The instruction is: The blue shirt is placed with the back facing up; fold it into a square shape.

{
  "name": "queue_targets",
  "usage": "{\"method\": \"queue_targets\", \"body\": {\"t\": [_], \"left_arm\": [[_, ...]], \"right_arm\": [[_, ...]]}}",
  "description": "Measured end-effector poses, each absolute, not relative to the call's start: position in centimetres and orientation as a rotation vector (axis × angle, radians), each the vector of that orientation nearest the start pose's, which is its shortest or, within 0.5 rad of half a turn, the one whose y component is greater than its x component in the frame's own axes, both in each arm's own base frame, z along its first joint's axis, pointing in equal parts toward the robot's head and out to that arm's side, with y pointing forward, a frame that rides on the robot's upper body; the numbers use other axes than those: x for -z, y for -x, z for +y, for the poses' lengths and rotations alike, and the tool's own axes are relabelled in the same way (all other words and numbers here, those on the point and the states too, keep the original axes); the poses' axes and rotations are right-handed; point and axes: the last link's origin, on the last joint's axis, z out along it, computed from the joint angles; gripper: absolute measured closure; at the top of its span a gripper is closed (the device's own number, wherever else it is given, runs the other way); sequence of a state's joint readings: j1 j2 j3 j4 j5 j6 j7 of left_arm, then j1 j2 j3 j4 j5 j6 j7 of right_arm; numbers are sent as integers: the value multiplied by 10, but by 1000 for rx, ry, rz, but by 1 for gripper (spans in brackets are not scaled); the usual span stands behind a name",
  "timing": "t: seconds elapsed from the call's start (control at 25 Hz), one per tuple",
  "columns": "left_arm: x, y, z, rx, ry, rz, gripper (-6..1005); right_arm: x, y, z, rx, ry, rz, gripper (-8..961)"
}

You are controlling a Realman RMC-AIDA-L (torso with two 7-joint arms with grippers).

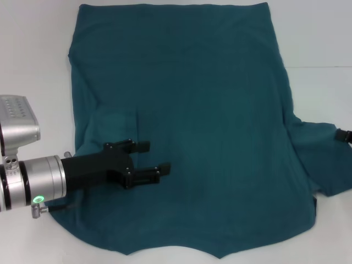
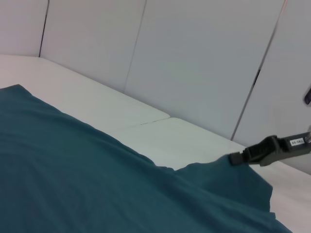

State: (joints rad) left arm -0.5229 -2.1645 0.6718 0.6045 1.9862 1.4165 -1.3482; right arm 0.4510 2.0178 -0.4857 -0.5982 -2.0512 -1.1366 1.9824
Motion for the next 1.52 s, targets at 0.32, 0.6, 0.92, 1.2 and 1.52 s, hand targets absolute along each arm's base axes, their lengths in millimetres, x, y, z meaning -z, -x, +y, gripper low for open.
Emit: {"method": "queue_targets", "body": {"t": [0.32, 0.6, 0.92, 1.2, 1.52], "left_arm": [[41, 260, 329, 734, 2626, -744, 150], [42, 259, 330, 742, 2620, -760, 151], [43, 259, 329, 748, 2615, -771, 152], [43, 255, 333, 756, 2620, -774, 153], [43, 256, 333, 757, 2618, -783, 155]], "right_arm": [[-60, -363, 356, -697, 1845, 1470, 944], [-65, -353, 374, -663, 1869, 1396, 947], [-56, -332, 388, -641, 1972, 1349, 948], [-31, -293, 393, -647, 2190, 1335, 947], [0, -258, 397, -567, 2381, 1284, 948]]}}
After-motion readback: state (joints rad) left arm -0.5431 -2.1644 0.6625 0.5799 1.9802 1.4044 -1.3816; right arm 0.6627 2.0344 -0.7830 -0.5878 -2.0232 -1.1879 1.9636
